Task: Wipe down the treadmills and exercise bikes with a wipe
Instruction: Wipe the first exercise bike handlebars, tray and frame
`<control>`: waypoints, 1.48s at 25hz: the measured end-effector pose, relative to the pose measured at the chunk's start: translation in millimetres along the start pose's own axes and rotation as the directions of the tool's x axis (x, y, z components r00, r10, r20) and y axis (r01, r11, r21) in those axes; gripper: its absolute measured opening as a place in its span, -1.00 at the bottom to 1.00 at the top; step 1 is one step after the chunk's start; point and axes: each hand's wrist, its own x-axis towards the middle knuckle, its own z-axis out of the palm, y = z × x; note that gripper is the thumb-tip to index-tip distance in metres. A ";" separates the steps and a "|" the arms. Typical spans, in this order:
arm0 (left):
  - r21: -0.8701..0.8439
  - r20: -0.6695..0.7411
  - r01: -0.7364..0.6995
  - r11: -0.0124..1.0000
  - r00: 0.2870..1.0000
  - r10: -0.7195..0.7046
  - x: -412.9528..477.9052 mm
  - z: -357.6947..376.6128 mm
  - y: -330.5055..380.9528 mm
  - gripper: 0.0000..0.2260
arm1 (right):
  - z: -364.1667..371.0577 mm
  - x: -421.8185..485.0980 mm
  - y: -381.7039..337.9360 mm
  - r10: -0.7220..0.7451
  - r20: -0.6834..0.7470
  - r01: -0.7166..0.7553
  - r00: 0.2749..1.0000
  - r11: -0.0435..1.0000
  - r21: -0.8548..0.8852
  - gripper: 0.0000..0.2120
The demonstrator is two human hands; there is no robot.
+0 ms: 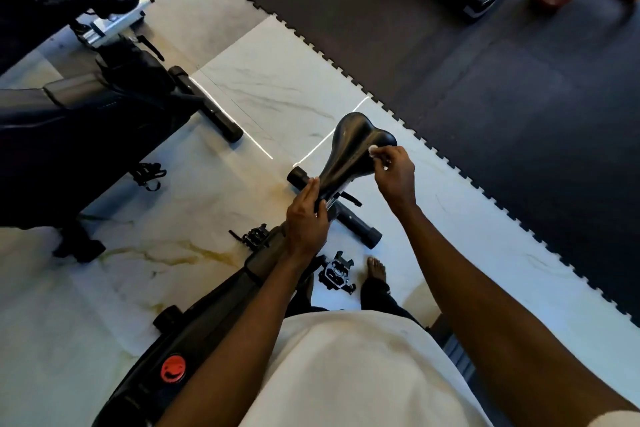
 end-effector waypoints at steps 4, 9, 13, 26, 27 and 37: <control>0.036 -0.114 0.116 0.993 0.987 -0.111 4.4 14.6 12.2 -0.56 | 3.6 -4.6 7.4 -0.225 0.207 0.227 0.952 0.974 0.016 -0.84; 0.059 -0.300 0.292 0.955 0.917 -0.262 8.5 41.9 36.3 -0.53 | -15.0 23.4 30.9 -0.464 0.435 0.507 0.772 0.862 0.019 -0.78; 0.112 -0.385 0.329 0.938 0.885 -0.264 7.7 56.8 42.8 -0.51 | -45.2 64.1 50.2 -0.383 0.376 0.412 0.844 0.911 0.004 -0.80; -0.174 -0.486 0.348 0.921 0.783 -0.388 2.0 66.0 38.9 -0.54 | -26.5 78.1 29.4 -0.521 0.592 0.604 0.615 0.794 0.071 -0.73; -0.193 -0.495 0.360 0.913 0.768 -0.407 -1.1 68.4 40.3 -0.53 | -26.2 74.2 29.2 -0.555 0.648 0.660 0.522 0.744 0.105 -0.68; -0.395 -0.613 0.539 0.744 0.449 -0.650 13.6 105.8 76.1 -0.37 | -4.1 154.3 10.6 -0.609 0.792 0.793 0.035 0.500 0.349 -0.77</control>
